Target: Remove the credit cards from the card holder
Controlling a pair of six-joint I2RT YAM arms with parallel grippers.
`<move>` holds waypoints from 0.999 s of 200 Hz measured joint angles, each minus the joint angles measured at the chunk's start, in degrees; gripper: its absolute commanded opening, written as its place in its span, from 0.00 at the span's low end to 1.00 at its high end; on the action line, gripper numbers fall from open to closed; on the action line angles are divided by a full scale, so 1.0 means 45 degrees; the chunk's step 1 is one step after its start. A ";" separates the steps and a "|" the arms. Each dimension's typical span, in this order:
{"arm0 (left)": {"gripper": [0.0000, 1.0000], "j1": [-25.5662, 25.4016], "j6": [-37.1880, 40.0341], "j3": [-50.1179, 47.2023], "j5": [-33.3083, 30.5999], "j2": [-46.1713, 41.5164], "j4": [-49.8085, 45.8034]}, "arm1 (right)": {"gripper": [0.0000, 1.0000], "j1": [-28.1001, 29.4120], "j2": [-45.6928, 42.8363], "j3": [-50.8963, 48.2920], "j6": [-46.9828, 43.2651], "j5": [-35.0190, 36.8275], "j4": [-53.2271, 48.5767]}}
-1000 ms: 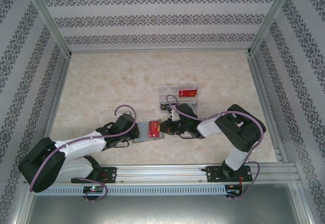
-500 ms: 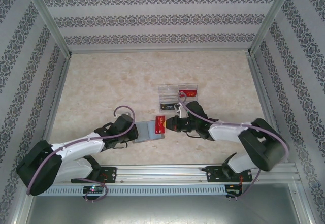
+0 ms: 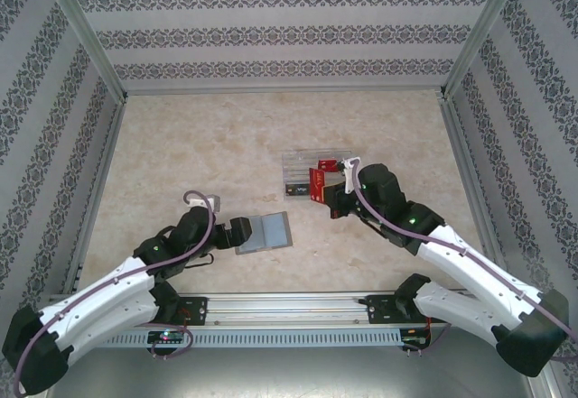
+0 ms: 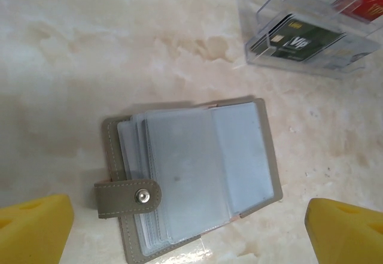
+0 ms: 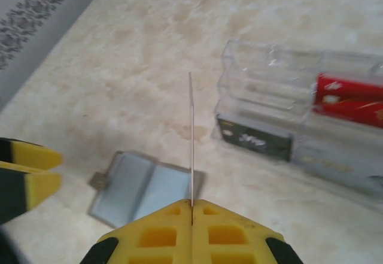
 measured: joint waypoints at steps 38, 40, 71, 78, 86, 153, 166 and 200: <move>1.00 0.0000 0.0777 -0.0136 0.0005 -0.1331 -0.0107 | 0.01 0.1375 0.1107 0.1792 -0.3808 0.1996 -0.1666; 1.00 0.0000 0.0801 -0.0170 0.0005 -0.1428 -0.0107 | 0.01 0.1438 0.1185 0.1870 -0.4051 0.2098 -0.1744; 1.00 0.0000 0.1064 -0.0515 0.0049 -0.2448 -0.0316 | 0.02 0.1797 0.2409 0.2691 -0.7922 0.3492 -0.2477; 1.00 0.0000 0.1107 -0.0544 0.0058 -0.2681 -0.0398 | 0.01 0.1797 0.2657 0.2701 -0.8786 0.3876 -0.2540; 1.00 0.0000 0.1137 -0.0563 0.0058 -0.2943 -0.0495 | 0.01 0.1797 0.2939 0.2701 -0.9714 0.4308 -0.2637; 1.00 0.0000 0.1141 -0.0816 0.0058 -0.4410 -0.0942 | 0.02 0.1627 0.4104 0.2497 -1.5008 0.5746 -0.2365; 1.00 0.0000 0.1141 -0.0821 0.0058 -0.4410 -0.1064 | 0.03 0.1316 0.4396 0.2497 -1.5548 0.5751 -0.2200; 1.00 0.0000 0.1141 -0.0821 0.0053 -0.4410 -0.1209 | 0.04 0.0248 0.5168 0.2497 -1.6276 0.5600 -0.2074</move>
